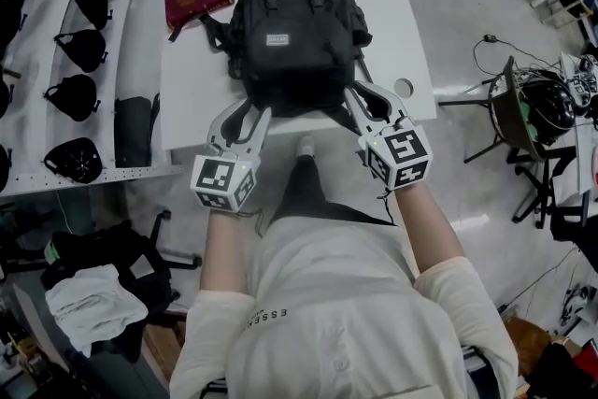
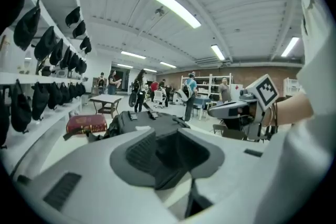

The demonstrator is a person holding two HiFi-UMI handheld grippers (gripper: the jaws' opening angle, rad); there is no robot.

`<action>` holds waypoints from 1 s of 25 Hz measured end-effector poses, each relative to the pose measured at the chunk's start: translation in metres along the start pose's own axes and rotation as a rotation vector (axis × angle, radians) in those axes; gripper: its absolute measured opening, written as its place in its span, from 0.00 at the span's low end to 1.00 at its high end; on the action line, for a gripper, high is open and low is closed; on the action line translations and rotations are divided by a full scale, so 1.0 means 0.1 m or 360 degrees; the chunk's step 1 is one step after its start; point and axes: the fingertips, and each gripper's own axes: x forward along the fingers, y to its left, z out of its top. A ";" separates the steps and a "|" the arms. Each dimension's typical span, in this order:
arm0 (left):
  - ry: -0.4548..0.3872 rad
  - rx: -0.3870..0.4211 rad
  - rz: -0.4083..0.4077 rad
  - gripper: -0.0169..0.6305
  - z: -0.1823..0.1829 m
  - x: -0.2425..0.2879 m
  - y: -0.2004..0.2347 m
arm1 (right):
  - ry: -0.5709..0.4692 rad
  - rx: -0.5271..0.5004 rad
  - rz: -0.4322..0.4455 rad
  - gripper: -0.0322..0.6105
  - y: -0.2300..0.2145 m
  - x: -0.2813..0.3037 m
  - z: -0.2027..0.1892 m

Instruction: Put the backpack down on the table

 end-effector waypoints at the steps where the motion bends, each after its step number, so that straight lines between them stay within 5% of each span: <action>1: -0.0023 0.0048 -0.0017 0.20 0.09 -0.02 -0.06 | -0.0026 -0.0008 0.0027 0.13 0.05 -0.03 0.07; 6: -0.0158 0.0152 -0.0071 0.03 0.46 -0.14 -0.22 | -0.0150 -0.0093 0.0135 0.08 0.28 -0.16 0.39; 15: -0.0339 0.0128 -0.0135 0.03 0.86 -0.34 -0.28 | -0.0350 -0.0152 0.0246 0.07 0.49 -0.33 0.73; 25: -0.0323 0.0142 -0.0110 0.03 1.00 -0.39 -0.25 | -0.0406 -0.0143 0.0376 0.07 0.64 -0.30 0.88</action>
